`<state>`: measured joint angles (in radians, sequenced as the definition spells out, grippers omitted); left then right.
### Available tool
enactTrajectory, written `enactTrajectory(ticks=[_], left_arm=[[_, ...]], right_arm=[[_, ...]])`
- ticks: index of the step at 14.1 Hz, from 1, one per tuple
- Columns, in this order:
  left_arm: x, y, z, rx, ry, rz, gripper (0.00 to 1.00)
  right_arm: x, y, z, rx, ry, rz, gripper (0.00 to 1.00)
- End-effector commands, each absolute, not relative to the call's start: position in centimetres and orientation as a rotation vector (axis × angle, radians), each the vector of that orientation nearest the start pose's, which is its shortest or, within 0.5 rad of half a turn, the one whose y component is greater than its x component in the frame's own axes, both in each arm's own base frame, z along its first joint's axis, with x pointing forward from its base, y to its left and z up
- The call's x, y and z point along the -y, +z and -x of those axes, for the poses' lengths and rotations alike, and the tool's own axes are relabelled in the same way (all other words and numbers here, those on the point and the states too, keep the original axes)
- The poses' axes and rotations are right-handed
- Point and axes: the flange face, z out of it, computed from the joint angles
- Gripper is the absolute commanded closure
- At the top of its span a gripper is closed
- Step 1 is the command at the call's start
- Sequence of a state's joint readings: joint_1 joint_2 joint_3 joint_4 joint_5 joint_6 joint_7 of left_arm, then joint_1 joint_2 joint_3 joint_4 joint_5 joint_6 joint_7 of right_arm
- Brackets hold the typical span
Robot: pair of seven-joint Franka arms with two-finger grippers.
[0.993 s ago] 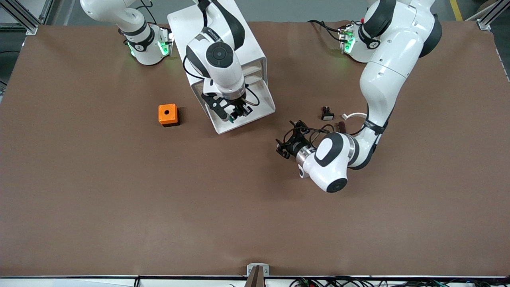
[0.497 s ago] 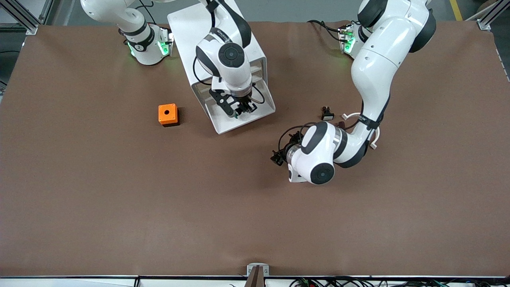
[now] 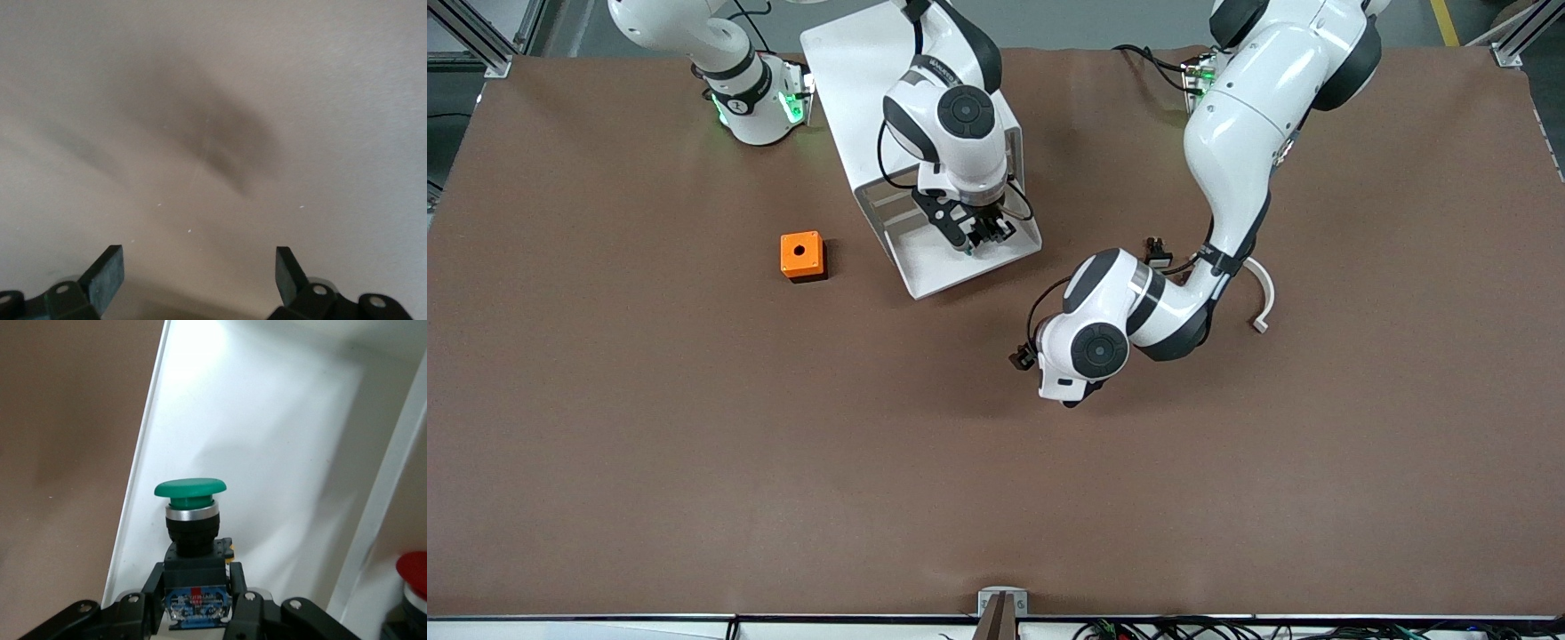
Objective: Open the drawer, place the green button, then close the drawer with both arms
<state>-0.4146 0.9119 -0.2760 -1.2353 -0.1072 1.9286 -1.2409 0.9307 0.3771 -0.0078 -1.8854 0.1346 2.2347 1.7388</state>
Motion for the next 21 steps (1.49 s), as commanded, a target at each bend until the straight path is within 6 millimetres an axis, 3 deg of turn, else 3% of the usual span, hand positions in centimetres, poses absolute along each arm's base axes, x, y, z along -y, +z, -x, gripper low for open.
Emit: enactTrajectory(ticks=[1,6,8,12,13,14,15,16,21], left_arm=[[44.9,22.3,-58.4,0.918,0.39,2.979,0.0],[46.5,23.4,-57.7,0.863,0.298,3.019,0.0],[48.2,24.3,-56.3,0.822,0.255,3.053,0.0],[48.2,26.0,-55.8,0.812,0.233,3.073,0.0],[48.2,26.1,-55.7,0.812,0.235,3.076,0.0],[48.1,26.1,-55.9,0.816,0.236,3.074,0.0],[47.9,26.1,-56.0,0.822,0.238,3.076,0.0],[47.9,26.1,-56.0,0.825,0.249,3.076,0.0],[46.9,26.0,-56.9,0.855,0.259,3.074,0.0]], right_arm=[[-50.9,30.8,-37.1,-1.395,0.138,2.816,1.0],[-52.4,29.1,-36.9,-1.427,0.139,2.815,1.0],[-53.1,28.3,-36.5,-1.423,0.141,2.826,1.0],[-53.1,28.3,-36.5,-1.427,0.144,2.827,1.0],[-53.1,28.2,-36.5,-1.428,0.144,2.828,0.96],[-53.1,28.2,-36.5,-1.428,0.145,2.83,0.65],[-53.1,28.2,-36.4,-1.429,0.145,2.831,0.05],[-53.3,28.2,-36.1,-1.421,0.142,2.838,0.0],[-54.5,30.6,-36.8,-1.321,0.095,2.867,0.0]])
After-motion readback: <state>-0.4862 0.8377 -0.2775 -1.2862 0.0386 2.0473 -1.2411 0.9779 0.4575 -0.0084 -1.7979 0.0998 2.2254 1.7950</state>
